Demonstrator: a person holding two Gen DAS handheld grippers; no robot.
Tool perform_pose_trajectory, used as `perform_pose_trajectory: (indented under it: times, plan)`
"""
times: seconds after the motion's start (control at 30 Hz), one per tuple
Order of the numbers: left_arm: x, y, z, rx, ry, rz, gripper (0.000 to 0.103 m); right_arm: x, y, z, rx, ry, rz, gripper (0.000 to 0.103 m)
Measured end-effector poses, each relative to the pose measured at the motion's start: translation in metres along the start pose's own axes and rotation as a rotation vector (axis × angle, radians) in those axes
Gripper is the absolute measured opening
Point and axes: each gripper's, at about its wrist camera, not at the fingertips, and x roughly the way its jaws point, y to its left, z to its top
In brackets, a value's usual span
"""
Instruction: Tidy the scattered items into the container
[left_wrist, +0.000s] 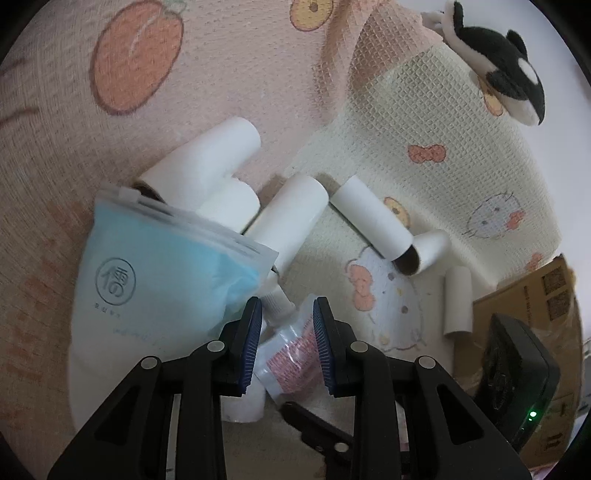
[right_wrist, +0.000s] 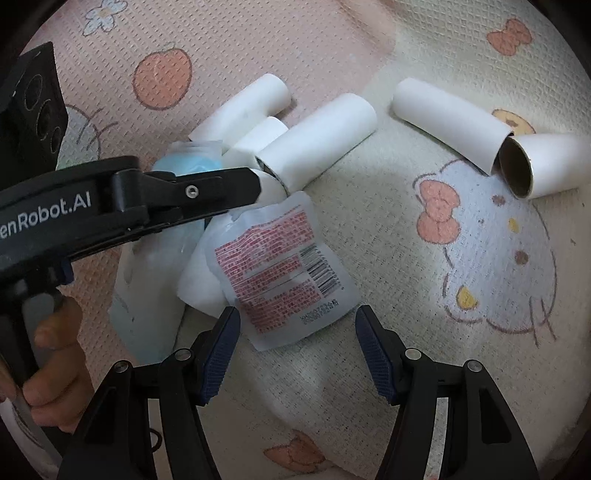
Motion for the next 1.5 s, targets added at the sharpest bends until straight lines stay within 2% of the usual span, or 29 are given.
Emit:
perform_pose_trajectory:
  times: [0.03,0.2,0.37,0.47,0.57,0.67,0.87,0.93,1.23,1.33,1.5]
  plan:
    - [0.002,0.001,-0.001,-0.012,0.015,-0.026,0.032,0.001,-0.001,0.001,-0.001,0.001,0.008,0.062]
    - [0.000,-0.003,-0.003,0.010,0.015,-0.006,0.032,0.000,-0.006,0.003,0.020,-0.001,0.032,0.062]
    - [-0.002,-0.011,-0.002,0.030,0.043,-0.041,0.032,-0.005,-0.012,0.002,0.050,-0.016,0.024,0.062]
    - [-0.004,-0.020,-0.003,0.051,0.041,-0.047,0.031,-0.016,-0.013,0.003,0.063,-0.063,0.039,0.062]
    - [-0.008,-0.029,-0.005,0.079,0.054,-0.058,0.020,-0.030,-0.011,0.005,0.052,-0.111,0.059,0.062]
    - [-0.010,-0.037,-0.007,0.102,0.072,-0.084,0.020,-0.042,-0.009,0.005,0.037,-0.148,0.050,0.062]
    - [-0.007,-0.056,-0.012,0.173,0.074,-0.068,0.020,-0.042,0.005,0.009,0.027,-0.147,-0.010,0.062]
    - [-0.005,-0.061,-0.011,0.182,0.074,-0.062,0.020,-0.045,-0.003,0.002,0.037,-0.149,-0.030,0.062]
    - [0.003,-0.070,-0.005,0.131,0.091,-0.050,0.020,-0.046,-0.023,0.000,0.106,-0.190,-0.024,0.062]
    - [0.003,-0.072,-0.003,0.114,0.086,-0.026,0.020,-0.047,-0.022,0.001,0.105,-0.200,-0.030,0.062]
    - [-0.001,-0.063,0.003,0.028,0.071,0.022,0.019,-0.046,-0.022,0.002,0.105,-0.213,0.019,0.062]
